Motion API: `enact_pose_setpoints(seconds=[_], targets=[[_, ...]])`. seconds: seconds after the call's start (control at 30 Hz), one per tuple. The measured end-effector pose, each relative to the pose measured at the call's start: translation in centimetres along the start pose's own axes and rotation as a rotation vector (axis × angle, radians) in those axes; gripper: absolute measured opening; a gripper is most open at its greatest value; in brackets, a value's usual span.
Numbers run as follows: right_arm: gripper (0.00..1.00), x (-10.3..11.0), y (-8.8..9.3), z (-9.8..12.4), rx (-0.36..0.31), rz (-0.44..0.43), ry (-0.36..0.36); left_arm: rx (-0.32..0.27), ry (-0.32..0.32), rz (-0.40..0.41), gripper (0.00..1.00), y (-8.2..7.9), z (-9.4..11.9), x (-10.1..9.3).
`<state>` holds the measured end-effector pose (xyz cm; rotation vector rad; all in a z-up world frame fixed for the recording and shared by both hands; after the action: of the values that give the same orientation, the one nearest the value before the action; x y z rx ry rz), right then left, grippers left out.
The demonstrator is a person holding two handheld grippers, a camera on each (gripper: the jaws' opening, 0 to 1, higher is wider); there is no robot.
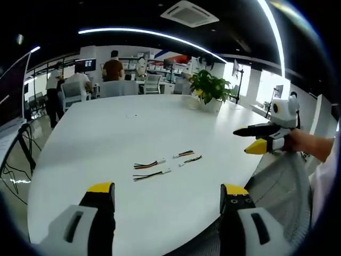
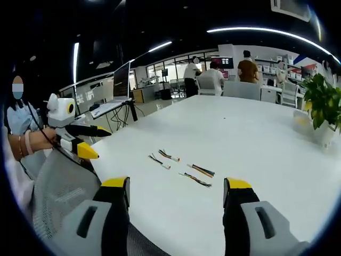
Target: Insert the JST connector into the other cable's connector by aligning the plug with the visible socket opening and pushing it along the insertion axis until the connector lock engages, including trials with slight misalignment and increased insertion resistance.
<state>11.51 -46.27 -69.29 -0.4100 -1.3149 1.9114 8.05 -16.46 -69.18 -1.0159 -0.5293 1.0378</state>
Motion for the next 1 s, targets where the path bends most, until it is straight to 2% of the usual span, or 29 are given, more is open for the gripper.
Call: enact_pose_setpoints(seconds=[1.0], targets=[[0.69, 0.08, 0.17, 0.01, 0.012, -0.005, -0.012, -0.006, 0.008, 0.015, 0.78, 0.07, 0.04, -0.04]])
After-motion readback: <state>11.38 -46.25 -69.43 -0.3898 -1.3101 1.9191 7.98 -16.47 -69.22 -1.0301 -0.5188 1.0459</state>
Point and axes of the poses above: the point that each gripper's makers call its tool centre point, and the gripper's own axes: z roughly backward along the fingers, x roughly to its left, y roughly out of its underside, the point moved 9 cm from there along z, roughly backward along the fingers, and after that the axes turned 1 degree about -z, right-handed, at the moved point
